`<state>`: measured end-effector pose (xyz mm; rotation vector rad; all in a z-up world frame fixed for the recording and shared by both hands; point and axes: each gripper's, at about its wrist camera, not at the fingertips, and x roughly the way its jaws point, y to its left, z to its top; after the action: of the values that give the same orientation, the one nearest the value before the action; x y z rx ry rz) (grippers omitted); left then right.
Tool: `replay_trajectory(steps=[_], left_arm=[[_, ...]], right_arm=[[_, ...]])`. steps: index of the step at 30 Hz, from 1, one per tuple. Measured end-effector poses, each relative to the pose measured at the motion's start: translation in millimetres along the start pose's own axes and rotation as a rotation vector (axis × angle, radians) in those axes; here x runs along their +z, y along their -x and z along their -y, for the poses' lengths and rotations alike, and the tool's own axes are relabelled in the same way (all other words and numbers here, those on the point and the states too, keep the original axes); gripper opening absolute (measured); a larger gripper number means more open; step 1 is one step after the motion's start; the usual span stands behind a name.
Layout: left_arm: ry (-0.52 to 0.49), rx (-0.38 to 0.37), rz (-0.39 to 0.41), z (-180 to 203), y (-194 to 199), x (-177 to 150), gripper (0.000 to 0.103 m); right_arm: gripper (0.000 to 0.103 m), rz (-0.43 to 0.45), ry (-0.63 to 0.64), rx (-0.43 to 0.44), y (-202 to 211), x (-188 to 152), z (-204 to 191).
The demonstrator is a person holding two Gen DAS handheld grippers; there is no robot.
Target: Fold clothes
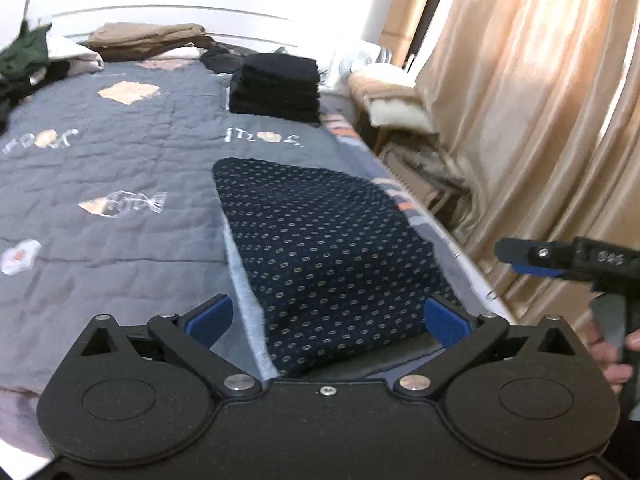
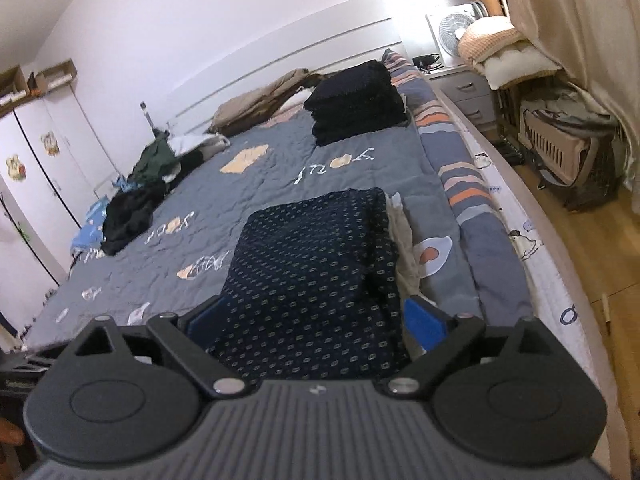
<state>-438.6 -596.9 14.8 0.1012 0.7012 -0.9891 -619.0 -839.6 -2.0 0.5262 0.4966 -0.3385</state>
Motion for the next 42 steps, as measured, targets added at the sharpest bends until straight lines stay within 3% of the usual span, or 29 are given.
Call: replay_trajectory(steps=[5, 11, 17, 24, 29, 33, 42], left_arm=[[-0.04, 0.053, -0.008, 11.7, 5.7, 9.7, 0.103], [-0.042, 0.074, -0.05, 11.6, 10.1, 21.6, 0.103], [-0.064, 0.058, -0.095, 3.4, 13.3, 30.1, 0.103], [-0.184, 0.067, -0.121, 13.7, 20.4, 30.4, 0.103], [-0.145, 0.05, -0.154, 9.5, 22.7, 27.5, 0.103], [-0.165, 0.082, -0.158, 10.1, 24.3, 25.6, 0.103], [-0.174, 0.081, -0.159, 18.9, 27.2, 23.0, 0.103]], right_arm=[[0.095, -0.064, 0.047, -0.076, 1.6, 4.6, -26.8], [0.095, -0.136, 0.049, -0.101, 3.8, 6.1, -42.8], [0.095, -0.162, 0.082, -0.137, 17.1, 5.3, -57.6], [0.095, -0.185, 0.077, -0.166, 26.7, 7.7, -66.0], [0.095, -0.216, 0.072, -0.171, 28.7, 5.1, -69.2], [0.095, -0.227, 0.075, -0.178, 30.2, 4.0, -70.7], [0.095, -0.231, 0.077, -0.183, 33.6, 4.0, -69.4]])
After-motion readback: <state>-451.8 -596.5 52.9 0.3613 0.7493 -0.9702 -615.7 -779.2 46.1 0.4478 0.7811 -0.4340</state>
